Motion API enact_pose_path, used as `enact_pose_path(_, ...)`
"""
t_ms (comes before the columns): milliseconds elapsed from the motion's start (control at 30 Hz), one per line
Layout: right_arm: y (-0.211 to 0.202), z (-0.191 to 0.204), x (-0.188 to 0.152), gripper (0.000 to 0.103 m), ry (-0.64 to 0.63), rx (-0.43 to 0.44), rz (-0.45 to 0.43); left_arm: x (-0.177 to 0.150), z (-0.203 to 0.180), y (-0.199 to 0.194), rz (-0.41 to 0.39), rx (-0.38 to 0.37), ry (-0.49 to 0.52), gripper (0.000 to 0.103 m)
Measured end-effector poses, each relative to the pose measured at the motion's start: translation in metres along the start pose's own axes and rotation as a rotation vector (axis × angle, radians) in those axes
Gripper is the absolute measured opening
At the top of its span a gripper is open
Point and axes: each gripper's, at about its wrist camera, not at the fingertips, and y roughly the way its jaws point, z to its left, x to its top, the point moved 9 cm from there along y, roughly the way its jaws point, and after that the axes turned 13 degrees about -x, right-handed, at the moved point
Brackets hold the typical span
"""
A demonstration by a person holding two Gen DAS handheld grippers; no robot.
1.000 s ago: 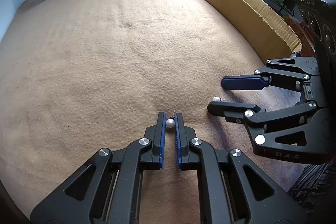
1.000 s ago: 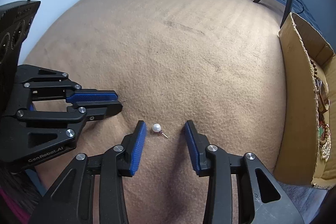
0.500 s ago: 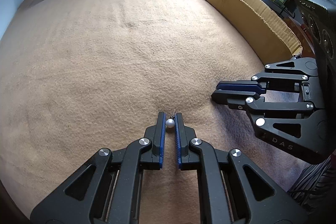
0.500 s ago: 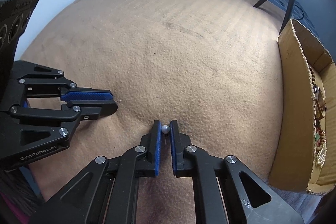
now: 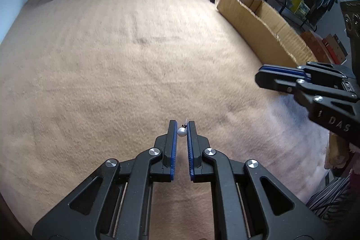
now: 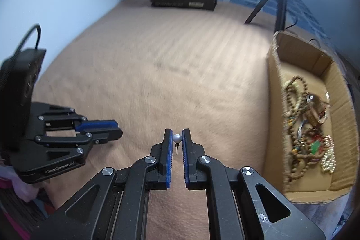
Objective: Organize jewelry
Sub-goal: 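Carry the earring with the left tool while the right tool carries its earring to the box, then lower the earring into the box and open the left tool while the right tool releases its earring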
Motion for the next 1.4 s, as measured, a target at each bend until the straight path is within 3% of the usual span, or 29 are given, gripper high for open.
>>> enact_pose_path(200,-0.022,-0.024,0.016,0.007,0.045,-0.031,-0.066,0.016,-0.013,-0.006,-0.03,-0.038,-0.018,0.007)
enact_pose_path(533,-0.047,-0.094,0.032,0.007,0.173,-0.139,-0.145,0.073,-0.055,-0.009,-0.109,-0.065,0.042,0.007)
enact_pose_path(1000,-0.046,-0.163,0.039,0.007,0.292,-0.238,-0.142,0.15,-0.121,0.017,-0.172,-0.104,0.157,0.007)
enact_pose_path(1400,-0.039,-0.206,0.032,0.007,0.376,-0.265,-0.118,0.16,-0.166,0.044,-0.157,-0.147,0.224,0.007)
